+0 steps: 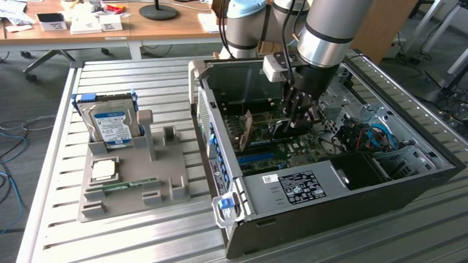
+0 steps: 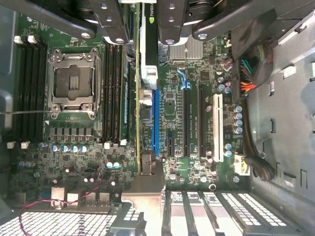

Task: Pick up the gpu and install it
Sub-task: 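Insert the gpu into the slot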

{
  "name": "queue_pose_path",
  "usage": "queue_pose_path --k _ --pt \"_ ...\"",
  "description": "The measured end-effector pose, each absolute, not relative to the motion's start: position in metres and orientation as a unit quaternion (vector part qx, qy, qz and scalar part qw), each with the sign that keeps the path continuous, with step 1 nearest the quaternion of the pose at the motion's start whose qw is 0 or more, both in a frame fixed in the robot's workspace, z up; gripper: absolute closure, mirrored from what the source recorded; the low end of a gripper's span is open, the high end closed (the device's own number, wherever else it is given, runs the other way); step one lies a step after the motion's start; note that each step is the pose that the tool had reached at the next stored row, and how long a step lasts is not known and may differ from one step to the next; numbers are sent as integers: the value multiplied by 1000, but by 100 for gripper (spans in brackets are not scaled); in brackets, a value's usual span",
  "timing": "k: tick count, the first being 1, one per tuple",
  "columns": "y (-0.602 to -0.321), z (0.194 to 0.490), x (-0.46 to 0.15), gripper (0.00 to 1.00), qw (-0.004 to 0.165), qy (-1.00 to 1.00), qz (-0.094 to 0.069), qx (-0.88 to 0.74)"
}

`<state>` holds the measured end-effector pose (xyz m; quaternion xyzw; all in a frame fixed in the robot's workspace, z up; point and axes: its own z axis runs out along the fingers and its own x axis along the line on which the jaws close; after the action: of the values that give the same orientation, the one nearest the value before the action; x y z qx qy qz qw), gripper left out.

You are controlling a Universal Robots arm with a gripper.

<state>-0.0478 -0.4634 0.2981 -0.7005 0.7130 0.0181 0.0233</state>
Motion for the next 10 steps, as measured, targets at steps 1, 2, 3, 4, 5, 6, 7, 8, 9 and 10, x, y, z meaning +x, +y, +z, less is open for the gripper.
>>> queue_pose_path --k 1,2,3,4,5,6,7,8,9,10 --pt "-463 298 -48 73 23 713 18 -700" --pt "-463 297 -48 73 23 713 18 -701" --pt "-463 296 -48 73 23 713 18 -701" --pt "-463 296 -48 73 23 713 18 -701" --pt "-463 295 -48 73 23 713 18 -701" --pt "-463 294 -48 73 23 713 18 -701" --pt "-463 294 -48 73 23 713 18 -700" --pt "-463 293 -48 73 23 713 18 -700" --pt "-463 292 -48 73 23 713 18 -701" --pt "-463 292 -48 73 23 713 18 -701"
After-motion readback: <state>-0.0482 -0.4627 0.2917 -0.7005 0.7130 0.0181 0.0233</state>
